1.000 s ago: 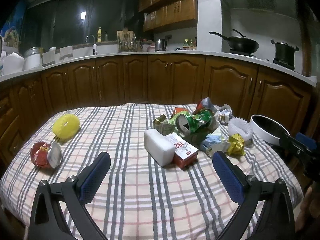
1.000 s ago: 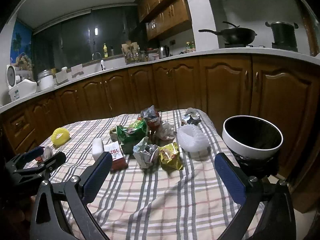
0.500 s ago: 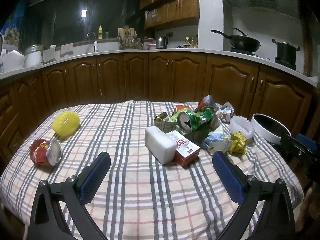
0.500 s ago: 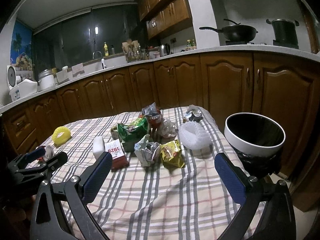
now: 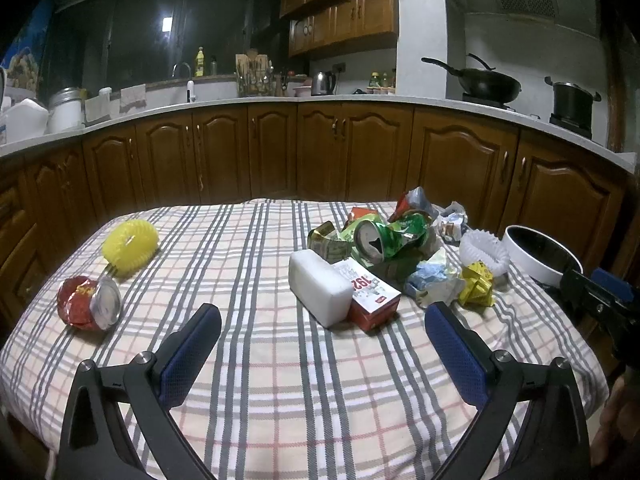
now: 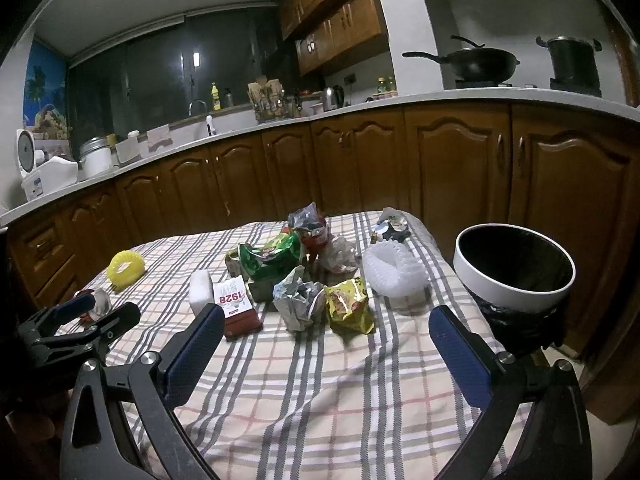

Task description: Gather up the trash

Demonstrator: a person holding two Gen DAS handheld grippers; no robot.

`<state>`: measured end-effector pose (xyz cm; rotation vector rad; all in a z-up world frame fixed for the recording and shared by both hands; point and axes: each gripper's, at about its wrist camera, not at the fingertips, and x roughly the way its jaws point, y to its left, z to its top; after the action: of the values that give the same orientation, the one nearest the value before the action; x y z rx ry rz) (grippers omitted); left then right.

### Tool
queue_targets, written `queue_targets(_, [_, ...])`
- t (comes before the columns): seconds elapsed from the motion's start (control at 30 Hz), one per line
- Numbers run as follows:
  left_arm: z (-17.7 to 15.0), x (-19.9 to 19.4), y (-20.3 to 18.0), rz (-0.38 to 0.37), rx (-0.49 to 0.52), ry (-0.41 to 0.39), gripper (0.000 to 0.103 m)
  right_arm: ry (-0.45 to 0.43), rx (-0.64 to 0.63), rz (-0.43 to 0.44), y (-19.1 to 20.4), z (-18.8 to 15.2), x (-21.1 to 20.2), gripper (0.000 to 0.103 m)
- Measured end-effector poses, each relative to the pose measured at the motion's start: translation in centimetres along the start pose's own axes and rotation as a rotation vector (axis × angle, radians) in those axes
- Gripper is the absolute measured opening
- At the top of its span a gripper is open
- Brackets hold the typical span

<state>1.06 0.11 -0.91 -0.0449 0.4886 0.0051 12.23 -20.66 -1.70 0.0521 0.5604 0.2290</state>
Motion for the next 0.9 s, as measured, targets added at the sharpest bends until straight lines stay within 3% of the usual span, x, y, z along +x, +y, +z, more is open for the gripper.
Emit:
queue_targets(0.5, [-0.5,0.7,0.2,-0.003,-0.005,0.019,0.102,0.013,-0.016,0.021,0.4,-0.2,0.5,0.097])
queue_targets(0.9, [1.0,4.1,1.8,-0.024,-0.052,0.099,0.101,0.09,0.01,0.106,0.6,0.0,3.4,0.071])
